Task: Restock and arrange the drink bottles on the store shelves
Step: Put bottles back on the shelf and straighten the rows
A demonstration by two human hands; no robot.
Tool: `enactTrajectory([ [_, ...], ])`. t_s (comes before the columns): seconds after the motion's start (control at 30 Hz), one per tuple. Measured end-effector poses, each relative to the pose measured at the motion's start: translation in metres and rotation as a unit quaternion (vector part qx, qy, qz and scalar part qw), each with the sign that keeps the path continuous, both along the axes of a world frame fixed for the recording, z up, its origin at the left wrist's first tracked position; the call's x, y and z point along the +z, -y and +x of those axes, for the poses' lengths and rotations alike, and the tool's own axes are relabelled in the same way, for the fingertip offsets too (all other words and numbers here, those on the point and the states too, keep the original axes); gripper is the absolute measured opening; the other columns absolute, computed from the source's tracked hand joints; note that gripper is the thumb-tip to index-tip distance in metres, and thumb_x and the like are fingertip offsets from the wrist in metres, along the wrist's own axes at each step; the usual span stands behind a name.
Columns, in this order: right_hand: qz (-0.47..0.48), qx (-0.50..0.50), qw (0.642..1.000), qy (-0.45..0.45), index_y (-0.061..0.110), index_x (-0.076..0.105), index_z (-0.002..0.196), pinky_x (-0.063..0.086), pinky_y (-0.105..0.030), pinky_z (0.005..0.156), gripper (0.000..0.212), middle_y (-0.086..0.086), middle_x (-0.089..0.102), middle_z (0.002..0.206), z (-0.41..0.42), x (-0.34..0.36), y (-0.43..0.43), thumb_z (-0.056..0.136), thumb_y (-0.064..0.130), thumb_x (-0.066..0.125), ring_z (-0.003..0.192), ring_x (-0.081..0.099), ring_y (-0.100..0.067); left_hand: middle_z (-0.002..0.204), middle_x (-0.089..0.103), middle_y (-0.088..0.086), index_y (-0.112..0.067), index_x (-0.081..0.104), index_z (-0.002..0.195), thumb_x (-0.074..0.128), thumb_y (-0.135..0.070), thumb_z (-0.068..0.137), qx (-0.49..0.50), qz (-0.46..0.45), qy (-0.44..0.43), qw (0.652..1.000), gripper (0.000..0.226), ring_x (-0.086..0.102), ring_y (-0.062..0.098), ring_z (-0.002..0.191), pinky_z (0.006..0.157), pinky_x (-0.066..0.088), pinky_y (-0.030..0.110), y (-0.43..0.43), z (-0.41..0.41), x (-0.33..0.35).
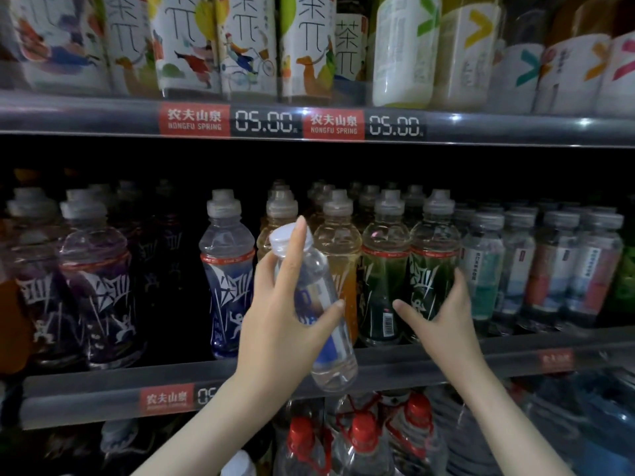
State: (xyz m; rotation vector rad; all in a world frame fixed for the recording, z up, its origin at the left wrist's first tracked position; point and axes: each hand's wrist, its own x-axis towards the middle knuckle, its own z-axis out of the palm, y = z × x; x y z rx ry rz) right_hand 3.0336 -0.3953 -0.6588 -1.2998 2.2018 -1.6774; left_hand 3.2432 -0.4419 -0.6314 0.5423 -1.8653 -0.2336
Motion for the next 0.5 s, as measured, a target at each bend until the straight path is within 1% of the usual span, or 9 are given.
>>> enactTrajectory([
  [0.1, 0.029, -0.005, 0.998, 0.062, 0.016, -0.004, 0.153, 0.030, -0.042, 0.111, 0.124, -0.012, 0.015, 0.159, -0.011, -0.001, 0.013, 0.067, 0.046, 0.080, 0.143, 0.025, -0.029, 0.120, 0.037, -0.013, -0.069, -0.011, 0.133, 0.073, -0.032, 0.079, 0.001, 0.029, -0.020, 0.999, 0.106, 0.050, 0.009, 0.086, 0.066, 0.050, 0.027, 0.009, 0.009, 0.003],
  [0.2, 0.052, -0.018, 0.997, 0.051, 0.014, 0.001, 0.153, 0.035, -0.044, 0.107, 0.126, -0.014, 0.022, 0.157, -0.015, -0.002, 0.019, 0.063, 0.052, 0.080, 0.140, 0.031, -0.031, 0.122, 0.037, -0.014, -0.068, -0.008, 0.134, 0.073, -0.031, 0.079, 0.005, 0.045, -0.025, 0.999, 0.105, 0.051, 0.011, 0.085, 0.068, 0.053, 0.035, 0.013, 0.015, 0.007],
  [0.3, 0.066, -0.018, 0.997, 0.037, 0.012, 0.001, 0.153, 0.036, -0.044, 0.107, 0.129, -0.013, 0.020, 0.157, -0.014, -0.001, 0.017, 0.060, 0.059, 0.077, 0.140, 0.030, -0.030, 0.122, 0.035, -0.015, -0.069, -0.008, 0.134, 0.073, -0.030, 0.080, 0.000, 0.027, -0.019, 0.999, 0.105, 0.050, 0.011, 0.085, 0.067, 0.051, 0.031, 0.012, 0.012, 0.010],
  [0.37, 0.071, -0.011, 0.997, 0.039, 0.013, 0.000, 0.153, 0.034, -0.042, 0.110, 0.128, -0.011, 0.020, 0.158, -0.013, 0.000, 0.013, 0.062, 0.058, 0.078, 0.142, 0.028, -0.028, 0.123, 0.035, -0.015, -0.068, -0.009, 0.134, 0.073, -0.030, 0.081, -0.008, 0.024, -0.015, 1.000, 0.104, 0.050, 0.012, 0.085, 0.066, 0.050, 0.031, 0.007, 0.004, 0.014],
  [0.43, 0.051, -0.002, 0.999, 0.013, 0.017, 0.005, 0.153, 0.034, -0.042, 0.112, 0.125, -0.006, 0.023, 0.158, -0.010, 0.001, 0.004, 0.061, 0.065, 0.074, 0.142, 0.029, -0.024, 0.124, 0.035, -0.014, -0.066, -0.009, 0.136, 0.072, -0.031, 0.082, -0.016, 0.017, -0.006, 1.000, 0.103, 0.051, 0.012, 0.083, 0.064, 0.052, 0.034, 0.000, -0.007, 0.018],
  [0.47, 0.028, 0.003, 1.000, -0.009, 0.021, 0.009, 0.153, 0.034, -0.041, 0.112, 0.121, -0.001, 0.025, 0.157, -0.008, 0.002, -0.003, 0.060, 0.070, 0.070, 0.141, 0.029, -0.019, 0.125, 0.035, -0.013, -0.064, -0.009, 0.137, 0.072, -0.033, 0.082, -0.022, 0.009, 0.003, 1.000, 0.103, 0.051, 0.012, 0.082, 0.063, 0.052, 0.034, -0.004, -0.014, 0.020],
  [0.5, -0.003, 0.015, 1.000, -0.026, 0.027, 0.012, 0.152, 0.033, -0.037, 0.112, 0.113, 0.007, 0.027, 0.155, -0.005, 0.005, -0.013, 0.063, 0.070, 0.066, 0.140, 0.029, -0.012, 0.127, 0.036, -0.012, -0.062, -0.009, 0.139, 0.071, -0.034, 0.082, -0.031, 0.002, 0.017, 0.999, 0.102, 0.052, 0.012, 0.079, 0.061, 0.051, 0.032, -0.009, -0.022, 0.022],
])
